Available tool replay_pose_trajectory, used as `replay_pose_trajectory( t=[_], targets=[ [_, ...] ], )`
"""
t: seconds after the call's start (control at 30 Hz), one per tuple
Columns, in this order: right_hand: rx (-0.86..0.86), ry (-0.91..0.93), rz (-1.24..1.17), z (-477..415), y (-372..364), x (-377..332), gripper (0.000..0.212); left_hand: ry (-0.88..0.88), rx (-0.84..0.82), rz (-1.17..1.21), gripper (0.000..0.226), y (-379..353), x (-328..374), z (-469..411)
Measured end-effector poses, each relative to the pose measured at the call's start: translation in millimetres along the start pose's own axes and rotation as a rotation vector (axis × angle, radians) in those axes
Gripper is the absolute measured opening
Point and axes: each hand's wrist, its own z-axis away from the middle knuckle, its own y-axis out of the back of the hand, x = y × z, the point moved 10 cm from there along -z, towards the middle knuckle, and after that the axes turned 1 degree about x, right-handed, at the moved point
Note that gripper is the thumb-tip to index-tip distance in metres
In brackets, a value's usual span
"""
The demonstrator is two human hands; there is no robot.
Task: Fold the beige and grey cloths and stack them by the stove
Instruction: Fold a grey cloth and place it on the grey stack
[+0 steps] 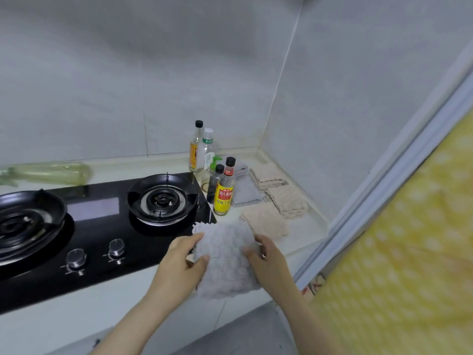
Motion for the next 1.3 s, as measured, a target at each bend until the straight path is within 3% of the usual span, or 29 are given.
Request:
replay_pose_trajectory(
  t=[0.3, 0.77, 1.3],
  targets=[
    [-0.187, -0.118, 0.040, -73.5, -20.6, 73.0, 0.031, 0.204, -0.066, -0.061, 0.053, -65.6, -62.9, -40.3],
    [-0.170, -0.104, 0.072, -149.7, -33.4, 106.1, 0.034, 0.270, -0.072, -0.051, 0.062, -103.7, -107.2, -96.9],
    [-0.275, -0.153, 0.163, -188.5, -60.6, 152.9, 0.043, 0.384, -0.052, -0.110, 0.071, -137.9, -145.8, -110.3]
  ],
)
